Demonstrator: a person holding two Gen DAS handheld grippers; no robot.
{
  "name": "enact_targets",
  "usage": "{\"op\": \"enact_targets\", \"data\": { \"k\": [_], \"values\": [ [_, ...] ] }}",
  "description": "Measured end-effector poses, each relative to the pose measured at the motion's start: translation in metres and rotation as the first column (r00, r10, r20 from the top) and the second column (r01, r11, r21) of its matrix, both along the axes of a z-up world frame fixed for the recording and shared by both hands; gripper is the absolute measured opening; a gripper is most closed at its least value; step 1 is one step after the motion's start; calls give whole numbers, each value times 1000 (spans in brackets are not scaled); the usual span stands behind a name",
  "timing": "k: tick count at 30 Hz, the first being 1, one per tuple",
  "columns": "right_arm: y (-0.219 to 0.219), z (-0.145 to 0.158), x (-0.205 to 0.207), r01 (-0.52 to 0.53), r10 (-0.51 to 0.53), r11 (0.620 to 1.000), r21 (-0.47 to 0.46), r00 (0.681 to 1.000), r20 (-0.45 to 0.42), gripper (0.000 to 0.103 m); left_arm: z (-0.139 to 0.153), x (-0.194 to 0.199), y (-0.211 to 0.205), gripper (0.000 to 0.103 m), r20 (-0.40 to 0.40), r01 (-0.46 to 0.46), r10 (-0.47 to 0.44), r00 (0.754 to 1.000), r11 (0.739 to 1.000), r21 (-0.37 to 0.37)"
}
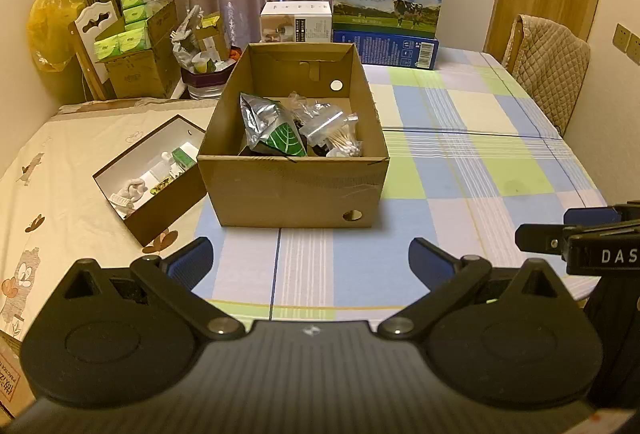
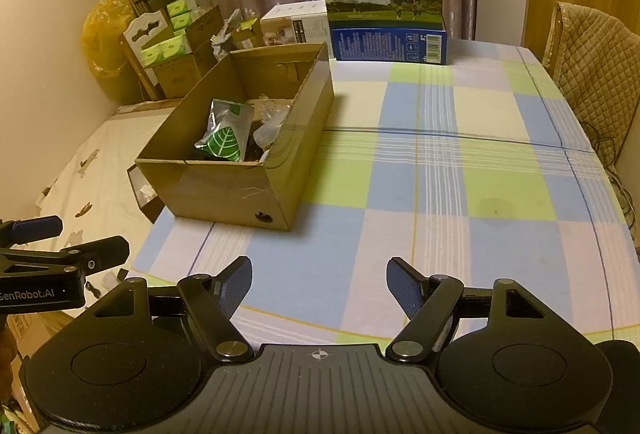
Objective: Organize objects
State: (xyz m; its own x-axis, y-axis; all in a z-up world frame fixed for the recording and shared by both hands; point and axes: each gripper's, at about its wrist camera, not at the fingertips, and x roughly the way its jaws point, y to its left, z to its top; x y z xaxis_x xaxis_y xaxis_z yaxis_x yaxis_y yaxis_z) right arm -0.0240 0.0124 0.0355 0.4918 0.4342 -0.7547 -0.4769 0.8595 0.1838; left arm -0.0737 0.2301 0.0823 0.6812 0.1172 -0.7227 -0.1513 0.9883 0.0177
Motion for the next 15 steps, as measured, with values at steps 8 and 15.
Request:
{"op": "enact_targets", "data": {
  "k": [8, 15],
  "values": [
    [0, 0, 0, -1, 1, 1000, 1, 1000, 0, 72, -2, 3, -2, 102, -2, 4, -4, 1000, 1000, -5],
    [1, 1, 0, -2, 2, 1000, 2, 1000, 2, 72, -4, 3, -6, 102, 7, 9, -9, 1000, 1000, -8]
  ]
}}
